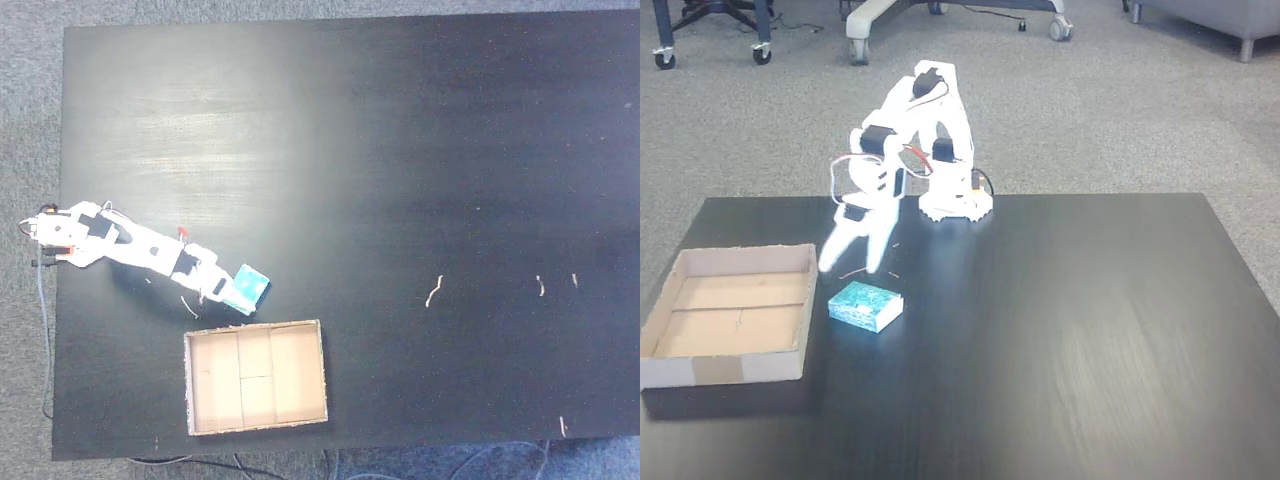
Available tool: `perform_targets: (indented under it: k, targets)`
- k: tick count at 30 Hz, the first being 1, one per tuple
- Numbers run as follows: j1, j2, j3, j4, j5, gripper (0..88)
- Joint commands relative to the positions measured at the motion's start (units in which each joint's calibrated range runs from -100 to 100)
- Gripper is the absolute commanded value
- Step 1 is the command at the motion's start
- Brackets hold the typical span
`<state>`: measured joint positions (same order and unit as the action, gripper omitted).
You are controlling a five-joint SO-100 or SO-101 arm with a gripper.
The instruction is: Pick the green block and drop it in the box on the right.
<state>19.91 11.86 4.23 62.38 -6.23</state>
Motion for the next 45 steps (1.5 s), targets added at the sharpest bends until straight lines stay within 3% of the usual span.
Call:
perform_targets:
  k: [1,11,15,21,26,32,40,45]
  targets:
    - [-2.21,1.94,-4.5,7.15,-0.78,52.0]
    - [-1.29,15.66,-17.46,5.99,-0.73,52.7]
    - [-2.21,24.46,-26.89,11.03,-0.15,50.5]
    - [-2.82,26.24,-27.17,11.44,0.29,27.7]
    - [-2.98,25.73,-26.17,10.61,0.54,21.4]
    - [-1.9,17.69,-22.27,2.52,-0.1,19.8]
    - [1.47,-18.64,3.66,-15.56,-0.83,20.8]
    - [9.52,-12.63,-5.32,-15.65,-0.68,20.6]
